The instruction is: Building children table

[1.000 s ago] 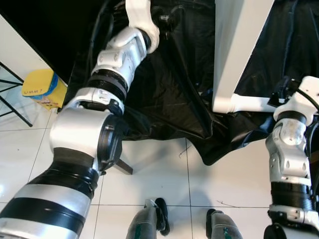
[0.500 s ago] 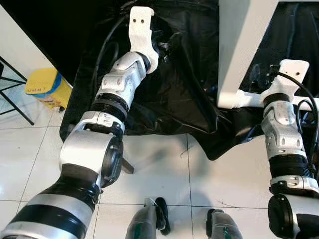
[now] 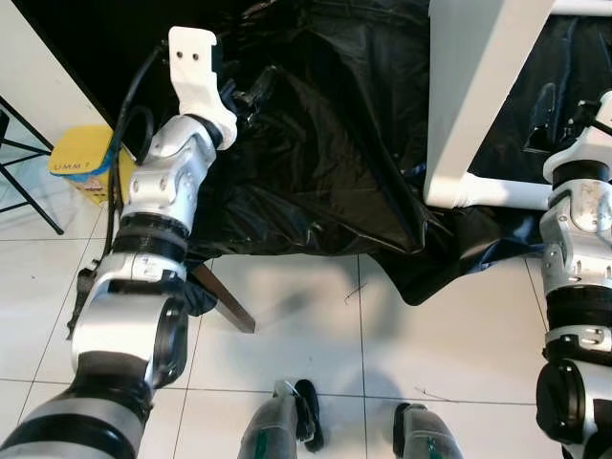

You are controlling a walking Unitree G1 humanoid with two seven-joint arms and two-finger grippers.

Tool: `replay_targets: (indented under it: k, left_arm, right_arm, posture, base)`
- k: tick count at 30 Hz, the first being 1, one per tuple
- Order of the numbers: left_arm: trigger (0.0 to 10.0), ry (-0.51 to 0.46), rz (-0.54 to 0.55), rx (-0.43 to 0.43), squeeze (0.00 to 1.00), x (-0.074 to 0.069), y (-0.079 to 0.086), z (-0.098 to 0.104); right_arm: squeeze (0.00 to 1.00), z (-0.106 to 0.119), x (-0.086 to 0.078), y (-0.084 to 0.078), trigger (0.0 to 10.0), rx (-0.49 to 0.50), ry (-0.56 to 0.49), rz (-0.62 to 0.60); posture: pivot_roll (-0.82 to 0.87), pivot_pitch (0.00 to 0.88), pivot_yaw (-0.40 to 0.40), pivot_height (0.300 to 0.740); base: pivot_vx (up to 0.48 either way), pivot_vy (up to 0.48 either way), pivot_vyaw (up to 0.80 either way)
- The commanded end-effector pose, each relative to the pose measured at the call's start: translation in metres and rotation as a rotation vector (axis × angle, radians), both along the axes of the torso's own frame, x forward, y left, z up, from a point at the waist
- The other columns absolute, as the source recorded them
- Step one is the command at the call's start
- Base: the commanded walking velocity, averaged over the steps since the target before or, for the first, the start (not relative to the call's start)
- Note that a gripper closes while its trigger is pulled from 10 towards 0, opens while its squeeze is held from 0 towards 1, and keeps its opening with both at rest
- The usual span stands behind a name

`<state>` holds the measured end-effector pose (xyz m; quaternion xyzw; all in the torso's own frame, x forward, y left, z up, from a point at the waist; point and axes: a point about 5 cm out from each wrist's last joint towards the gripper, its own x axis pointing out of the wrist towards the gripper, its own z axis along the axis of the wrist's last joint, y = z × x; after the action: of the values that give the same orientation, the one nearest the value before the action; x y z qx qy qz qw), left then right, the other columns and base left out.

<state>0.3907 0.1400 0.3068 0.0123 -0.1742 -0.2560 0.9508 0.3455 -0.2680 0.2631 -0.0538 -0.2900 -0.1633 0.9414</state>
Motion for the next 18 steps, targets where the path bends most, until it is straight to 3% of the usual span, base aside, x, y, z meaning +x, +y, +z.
replay_targets:
  k: [1, 8, 18]
  left_arm:
    - [10.0, -0.035, -0.169, 0.081, 0.00, -0.009, -0.003, 0.003]
    - [10.0, -0.059, -0.109, 0.049, 0.00, -0.018, 0.012, 0.008]
    - [10.0, -0.070, -0.063, 0.086, 0.00, -0.031, 0.022, 0.006]
  right_arm:
    - [0.00, -0.003, -0.002, -0.002, 10.0, 0.014, -0.010, -0.003]
    - [0.00, -0.006, -0.006, 0.000, 10.0, 0.016, -0.024, 0.003]
    - [0.00, -0.011, -0.015, -0.007, 10.0, 0.006, -0.045, -0.033]
  posture:
    - [-0.04, 0.148, 0.081, 0.740]
    - [-0.05, 0.139, 0.080, 0.740]
    - [-0.05, 0.134, 0.072, 0.740]
  base:
    - [0.000, 0.000, 0.00]
    - [0.000, 0.000, 0.00]
    - [0.000, 0.000, 0.00]
